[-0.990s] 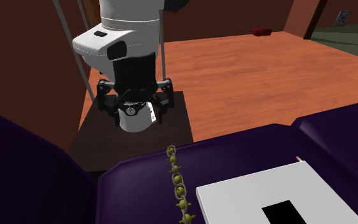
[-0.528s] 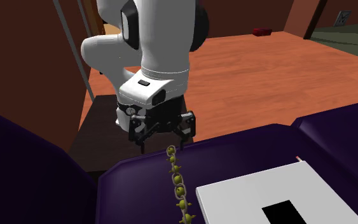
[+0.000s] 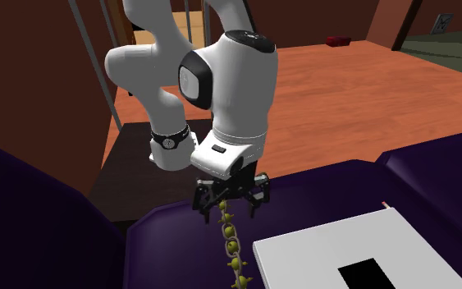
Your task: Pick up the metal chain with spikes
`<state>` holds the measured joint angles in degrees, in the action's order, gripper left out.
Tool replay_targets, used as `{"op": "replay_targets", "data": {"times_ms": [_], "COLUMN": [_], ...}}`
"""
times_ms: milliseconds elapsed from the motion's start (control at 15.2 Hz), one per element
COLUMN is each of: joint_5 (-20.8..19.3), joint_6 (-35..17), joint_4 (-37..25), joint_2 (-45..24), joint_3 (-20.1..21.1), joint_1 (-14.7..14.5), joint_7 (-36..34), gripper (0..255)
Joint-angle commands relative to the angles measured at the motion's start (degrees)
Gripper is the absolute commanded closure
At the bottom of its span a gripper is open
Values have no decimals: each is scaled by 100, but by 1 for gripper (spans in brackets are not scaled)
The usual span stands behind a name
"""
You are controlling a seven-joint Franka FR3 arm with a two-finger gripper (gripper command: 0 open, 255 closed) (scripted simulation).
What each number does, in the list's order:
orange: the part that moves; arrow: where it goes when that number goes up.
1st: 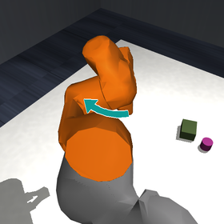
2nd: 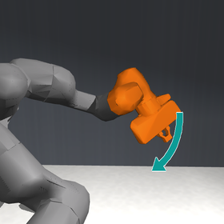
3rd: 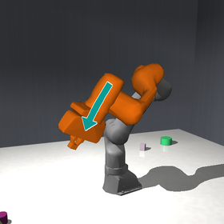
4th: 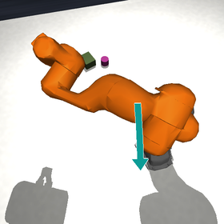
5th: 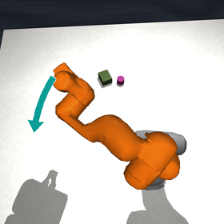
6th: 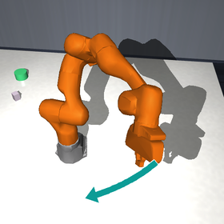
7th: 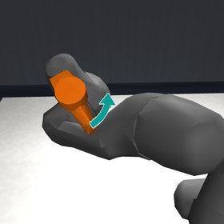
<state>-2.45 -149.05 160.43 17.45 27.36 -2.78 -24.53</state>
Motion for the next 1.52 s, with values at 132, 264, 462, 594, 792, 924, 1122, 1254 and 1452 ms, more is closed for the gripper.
{"op": "replay_targets", "data": {"times_ms": [132,264,462,594,792,924,1122,1254,1452], "joint_5": [-368,-551,-553,-553,-553,-554,-321,-139,66], "joint_6": [-443,-601,-595,-593,-593,-594,-400,-196,114], "joint_4": [38,51,42,41,40,40,33,7,-48], "joint_2": [-423,-583,-587,-587,-588,-589,-380,-187,84], "joint_3": [172,248,252,253,253,253,157,75,-42], "joint_1": [253,363,362,361,362,362,230,118,-24], "joint_7": [-287,-436,-444,-444,-445,-445,-250,-96,86], "gripper": [0,0,255,255,255,255,255,255,255]}}
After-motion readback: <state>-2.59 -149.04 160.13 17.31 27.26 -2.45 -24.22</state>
